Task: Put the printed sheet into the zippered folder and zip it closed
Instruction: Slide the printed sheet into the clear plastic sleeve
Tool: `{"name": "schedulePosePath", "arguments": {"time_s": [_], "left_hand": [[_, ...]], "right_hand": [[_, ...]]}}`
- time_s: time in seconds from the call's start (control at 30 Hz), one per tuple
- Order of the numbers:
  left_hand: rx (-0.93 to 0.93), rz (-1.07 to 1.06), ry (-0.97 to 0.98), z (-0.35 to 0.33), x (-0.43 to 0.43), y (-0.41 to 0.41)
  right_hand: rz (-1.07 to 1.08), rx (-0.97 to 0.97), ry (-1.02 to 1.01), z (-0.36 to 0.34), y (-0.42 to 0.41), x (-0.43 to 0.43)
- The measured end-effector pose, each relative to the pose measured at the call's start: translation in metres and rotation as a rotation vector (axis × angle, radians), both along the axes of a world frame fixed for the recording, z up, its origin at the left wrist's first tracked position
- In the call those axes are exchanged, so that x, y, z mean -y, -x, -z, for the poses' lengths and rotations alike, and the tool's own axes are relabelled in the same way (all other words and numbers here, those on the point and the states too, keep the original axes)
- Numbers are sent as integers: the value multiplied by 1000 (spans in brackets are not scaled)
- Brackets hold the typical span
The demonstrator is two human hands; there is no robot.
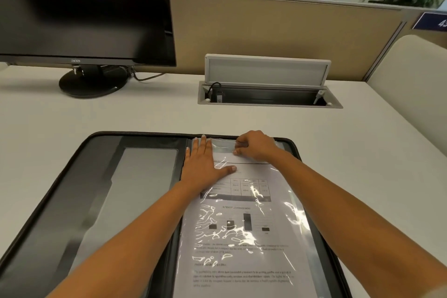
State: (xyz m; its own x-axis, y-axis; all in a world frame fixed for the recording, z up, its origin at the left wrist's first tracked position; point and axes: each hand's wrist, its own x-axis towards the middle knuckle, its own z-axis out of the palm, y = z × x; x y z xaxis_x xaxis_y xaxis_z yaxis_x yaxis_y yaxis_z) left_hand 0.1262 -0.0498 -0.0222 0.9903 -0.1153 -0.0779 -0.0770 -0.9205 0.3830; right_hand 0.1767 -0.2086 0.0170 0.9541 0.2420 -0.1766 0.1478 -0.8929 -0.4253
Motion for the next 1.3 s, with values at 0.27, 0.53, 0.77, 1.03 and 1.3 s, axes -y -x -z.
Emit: {"name": "schedulePosePath", "arguments": {"time_s": [0.27,0.53,0.77,1.03,1.3], "left_hand": [[75,-18,-17,7,4,14],[110,-46,-26,12,8,19],[88,-34,-65,12,9,18],[79,-50,-73,12,11,18],[111,-42,76,12,5,20]], "right_hand": [[23,309,145,10,-10,-6],[36,354,91,16,-12,-11],[25,277,153,14,-11,-12],[32,221,188,8,-7,-15],[96,369,100,27,41,-9]]}}
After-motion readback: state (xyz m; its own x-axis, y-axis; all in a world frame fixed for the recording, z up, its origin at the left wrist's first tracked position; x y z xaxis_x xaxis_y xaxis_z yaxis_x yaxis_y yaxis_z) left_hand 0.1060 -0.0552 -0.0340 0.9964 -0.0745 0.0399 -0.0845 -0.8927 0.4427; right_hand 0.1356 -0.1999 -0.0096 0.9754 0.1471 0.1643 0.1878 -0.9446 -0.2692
